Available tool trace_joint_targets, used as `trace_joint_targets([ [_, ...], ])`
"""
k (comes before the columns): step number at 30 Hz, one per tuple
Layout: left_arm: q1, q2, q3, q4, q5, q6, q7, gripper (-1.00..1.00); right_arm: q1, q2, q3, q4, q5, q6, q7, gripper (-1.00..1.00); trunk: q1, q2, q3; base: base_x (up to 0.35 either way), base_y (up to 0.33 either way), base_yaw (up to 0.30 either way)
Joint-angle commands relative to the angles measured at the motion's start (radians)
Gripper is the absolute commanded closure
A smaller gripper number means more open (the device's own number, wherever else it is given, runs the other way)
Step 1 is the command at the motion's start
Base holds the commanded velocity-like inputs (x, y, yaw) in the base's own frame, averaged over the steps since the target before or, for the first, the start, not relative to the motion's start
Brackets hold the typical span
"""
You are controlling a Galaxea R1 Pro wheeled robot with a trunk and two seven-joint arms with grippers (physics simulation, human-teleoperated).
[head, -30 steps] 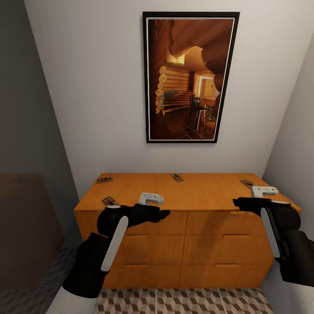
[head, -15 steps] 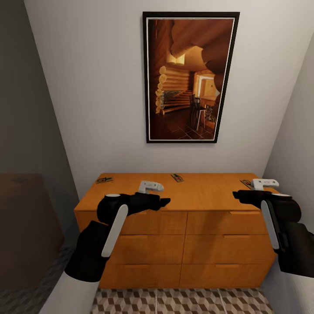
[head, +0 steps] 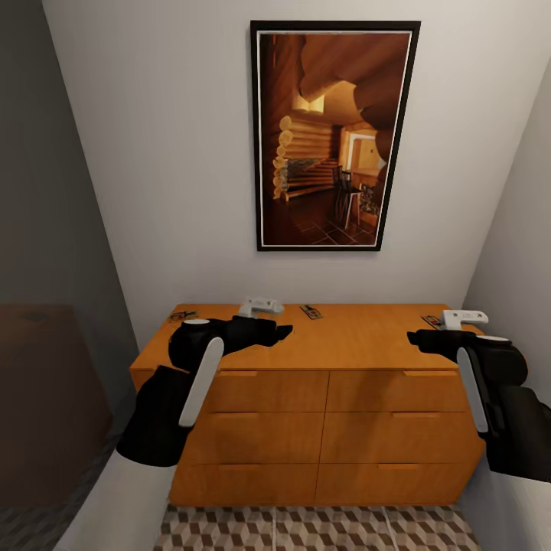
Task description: Take the four mousetraps from the cabinet in the bathroom and place them on the bathroom floor. Make sure all four end up on the same floor surface, and ensure that at least two of them are either under or directly next to the same bathroom sink.
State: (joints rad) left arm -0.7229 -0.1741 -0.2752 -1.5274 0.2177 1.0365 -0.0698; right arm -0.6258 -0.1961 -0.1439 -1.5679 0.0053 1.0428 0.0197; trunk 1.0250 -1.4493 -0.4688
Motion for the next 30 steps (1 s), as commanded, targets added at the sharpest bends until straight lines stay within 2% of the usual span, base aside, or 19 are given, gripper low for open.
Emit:
trace_joint_targets([
  [1,-0.008,0.002,0.002,0.001,-0.004,0.005,-0.002,-1.0,-0.004,0.001,0.0,-0.001,0.001,0.004,0.002,-1.0,0.0,-0.001,-0.001,0.0,0.0,0.0],
  [4,-0.019,0.008,0.008,0.007,-0.007,0.006,0.003,-1.0,-0.007,0.003,0.001,0.0,-0.001,0.004,0.002,-1.0,0.0,-0.001,-0.001,0.0,0.0,0.0],
  [8,-0.031,0.035,0.041,0.025,-0.014,0.007,0.008,-1.0,-0.011,0.007,0.004,0.0,-0.006,0.004,0.004,-1.0,0.0,-0.001,-0.001,0.0,0.0,0.0],
  [9,-0.031,0.035,0.041,0.025,-0.014,0.007,0.008,-1.0,-0.011,0.007,0.004,0.0,-0.006,0.004,0.004,-1.0,0.0,-0.001,-0.001,0.0,0.0,0.0],
  [17,-0.038,0.106,0.133,0.049,-0.029,0.007,0.011,-1.0,-0.024,0.016,0.009,0.0,-0.011,0.004,0.012,-1.0,0.0,-0.001,-0.001,0.0,0.0,0.0],
  [19,-0.039,0.123,0.152,0.051,-0.03,0.007,0.011,-1.0,-0.027,0.021,0.009,0.0,-0.011,0.004,0.014,-1.0,0.0,-0.001,-0.001,0.0,0.0,0.0],
  [20,-0.039,0.123,0.152,0.051,-0.03,0.007,0.011,-1.0,-0.027,0.021,0.009,0.0,-0.011,0.004,0.014,-1.0,0.0,-0.001,-0.001,0.0,0.0,0.0],
  [25,-0.039,0.175,0.181,0.053,-0.032,0.007,0.011,-1.0,-0.031,0.046,0.011,0.0,-0.012,0.004,0.015,-1.0,0.0,-0.001,-0.001,0.0,0.0,0.0],
  [26,-0.039,0.194,0.186,0.054,-0.032,0.007,0.011,-1.0,-0.031,0.057,0.011,0.0,-0.012,0.004,0.015,-1.0,0.0,-0.001,-0.001,0.0,0.0,0.0],
  [28,-0.039,0.211,0.19,0.056,-0.031,0.007,0.01,-1.0,-0.032,0.066,0.011,0.0,-0.012,0.004,0.013,-1.0,0.0,-0.001,-0.001,0.0,0.0,0.0],
  [29,-0.039,0.232,0.193,0.064,-0.031,0.007,0.01,-1.0,-0.032,0.073,0.012,0.0,-0.011,0.004,0.013,-1.0,0.0,-0.001,-0.001,0.0,0.0,0.0],
  [30,-0.039,0.237,0.194,0.066,-0.031,0.007,0.01,-1.0,-0.032,0.075,0.012,0.0,-0.011,0.004,0.013,-1.0,0.0,-0.001,-0.001,0.0,0.0,0.0],
])
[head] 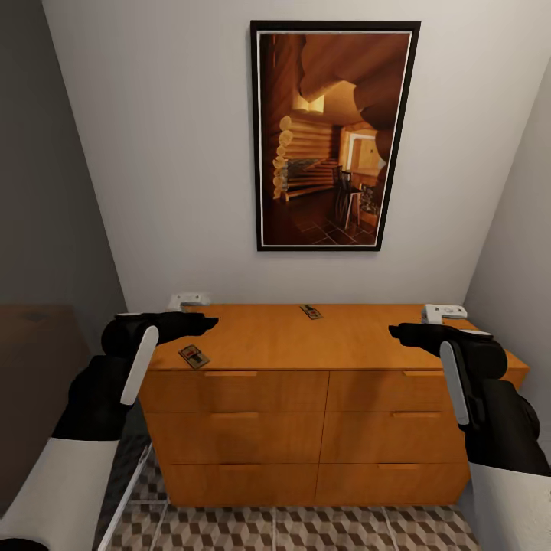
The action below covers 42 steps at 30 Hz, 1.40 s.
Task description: Take the four mousetraps from the cabinet in the bathroom and place them on the bathroom floor. Make sure all four end up on the same floor surface, and ensure that at least two of them are either under or directly next to the same bathroom sink.
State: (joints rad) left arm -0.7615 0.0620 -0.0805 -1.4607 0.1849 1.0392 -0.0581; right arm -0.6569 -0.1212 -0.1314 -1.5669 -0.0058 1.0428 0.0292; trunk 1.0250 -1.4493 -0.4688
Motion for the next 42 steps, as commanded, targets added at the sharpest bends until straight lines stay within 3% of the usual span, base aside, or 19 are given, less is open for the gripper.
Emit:
trace_joint_targets([
  [1,-0.001,0.005,0.0,0.001,0.001,0.004,-0.002,-1.0,-0.001,0.001,-0.001,-0.001,0.0,0.004,0.003,-1.0,0.0,-0.001,-0.001,0.0,0.0,0.0],
  [15,-0.001,0.015,0.004,0.009,-0.012,0.005,0.008,-1.0,-0.001,0.006,0.0,0.0,0.007,0.004,-0.003,-1.0,0.0,-0.001,-0.001,0.0,0.0,0.0],
  [24,-0.001,-0.008,0.004,0.022,-0.027,0.006,0.125,-1.0,-0.001,0.004,0.0,0.0,0.013,0.004,-0.005,-1.0,0.0,-0.001,-0.001,0.0,0.0,0.0],
  [34,-0.001,-0.107,0.003,0.03,-0.031,0.007,0.328,-1.0,-0.001,0.0,0.0,-0.001,0.015,0.004,-0.006,-1.0,0.0,-0.001,-0.001,0.0,0.0,0.0],
  [35,-0.001,-0.107,0.003,0.03,-0.031,0.007,0.328,-1.0,-0.001,0.0,0.0,-0.001,0.015,0.004,-0.006,-1.0,0.0,-0.001,-0.001,0.0,0.0,0.0],
  [42,-0.001,-0.186,0.001,0.036,-0.031,0.007,0.459,-1.0,-0.001,-0.002,0.0,-0.001,0.016,0.004,-0.006,-1.0,0.0,-0.001,-0.001,0.0,0.0,0.0],
])
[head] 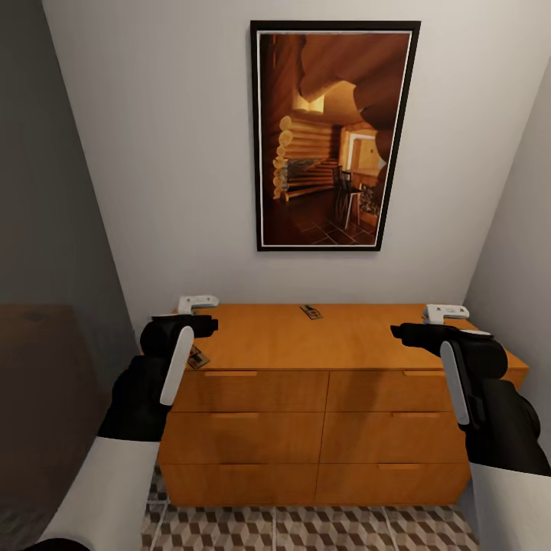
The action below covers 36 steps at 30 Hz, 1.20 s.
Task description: Take the four mousetraps from the cabinet in the bathroom and place them on the bathroom floor. Make sure all four end up on the same floor surface, and ensure that at least two of them are either under or directly next to the same bathroom sink.
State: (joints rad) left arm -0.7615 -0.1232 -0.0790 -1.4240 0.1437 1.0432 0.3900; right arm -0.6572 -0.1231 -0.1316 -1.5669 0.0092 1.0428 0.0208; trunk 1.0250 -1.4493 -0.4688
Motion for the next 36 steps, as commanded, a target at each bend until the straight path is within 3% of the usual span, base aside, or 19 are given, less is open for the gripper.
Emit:
trace_joint_targets([
  [1,-0.001,-0.01,-0.001,0.002,0.01,0.003,0.031,-1.0,-0.001,0.0,0.0,-0.001,0.001,0.004,0.002,-1.0,0.0,-0.001,-0.001,0.0,0.0,0.0],
  [5,-0.001,-0.036,-0.002,0.01,0.012,0.003,0.109,-1.0,-0.001,-0.002,0.0,-0.001,0.002,0.004,0.002,-1.0,0.0,-0.001,-0.001,0.0,0.0,0.0],
  [10,-0.001,-0.05,-0.004,0.016,0.015,0.003,0.168,-1.0,-0.001,-0.002,0.0,-0.001,0.003,0.004,0.002,-1.0,0.0,-0.001,-0.001,0.0,0.0,0.0],
  [24,-0.017,-0.051,-0.005,0.06,0.029,0.002,0.359,-1.0,-0.001,-0.003,0.0,-0.001,0.003,0.004,-0.002,-1.0,0.0,-0.001,-0.001,0.0,0.0,0.0],
  [30,-0.021,-0.051,-0.008,0.061,0.084,0.002,0.404,-1.0,-0.001,-0.003,0.0,-0.001,0.004,0.004,-0.002,-1.0,0.0,-0.001,-0.001,0.0,0.0,0.0],
  [36,-0.022,-0.051,-0.012,0.063,0.178,0.002,0.425,-1.0,-0.001,-0.004,0.0,-0.001,0.004,0.004,-0.002,-1.0,0.0,-0.001,-0.001,0.0,0.0,0.0],
])
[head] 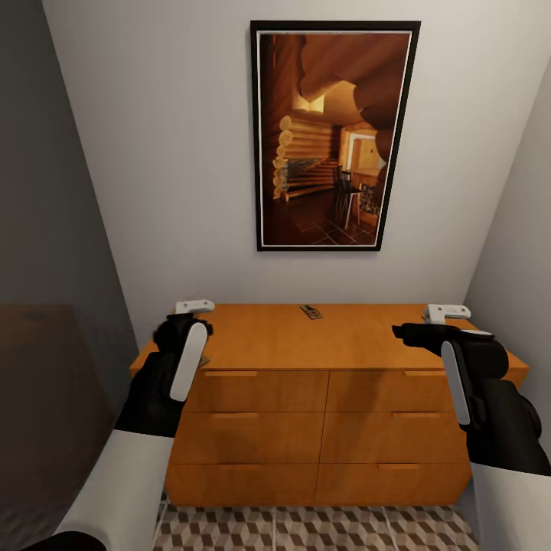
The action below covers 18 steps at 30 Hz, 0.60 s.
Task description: Take the four mousetraps from the cabinet in the bathroom and place them on the bathroom floor. Make sure all four end up on the same floor surface, and ensure that at least two of them are either under or directly next to the same bathroom sink.
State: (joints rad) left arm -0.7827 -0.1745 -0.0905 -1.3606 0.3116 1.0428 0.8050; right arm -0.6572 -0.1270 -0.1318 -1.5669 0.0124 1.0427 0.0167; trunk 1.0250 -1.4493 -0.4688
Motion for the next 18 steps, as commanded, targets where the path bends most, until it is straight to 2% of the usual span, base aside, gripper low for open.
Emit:
trace_joint_targets([
  [1,-0.001,0.0,-0.001,0.0,0.021,0.002,0.015,-1.0,-0.001,-0.001,0.0,-0.001,0.001,0.004,0.002,-1.0,0.0,-0.001,-0.001,0.0,0.0,0.0],
  [8,-0.001,0.0,-0.011,0.001,0.053,0.001,0.05,-1.0,-0.001,-0.002,0.001,-0.001,0.002,0.004,0.002,-1.0,0.0,-0.001,-0.001,0.0,0.0,0.0],
  [15,-0.002,0.0,-0.056,-0.001,0.073,0.0,0.074,-1.0,-0.001,-0.003,0.001,-0.002,0.003,0.004,0.001,-1.0,0.0,-0.001,-0.001,0.0,0.0,0.0],
  [18,-0.002,0.0,-0.064,-0.001,0.08,-0.001,0.076,-1.0,-0.001,-0.003,0.0,-0.002,0.003,0.004,0.001,-1.0,0.0,-0.001,-0.001,0.0,0.0,0.0],
])
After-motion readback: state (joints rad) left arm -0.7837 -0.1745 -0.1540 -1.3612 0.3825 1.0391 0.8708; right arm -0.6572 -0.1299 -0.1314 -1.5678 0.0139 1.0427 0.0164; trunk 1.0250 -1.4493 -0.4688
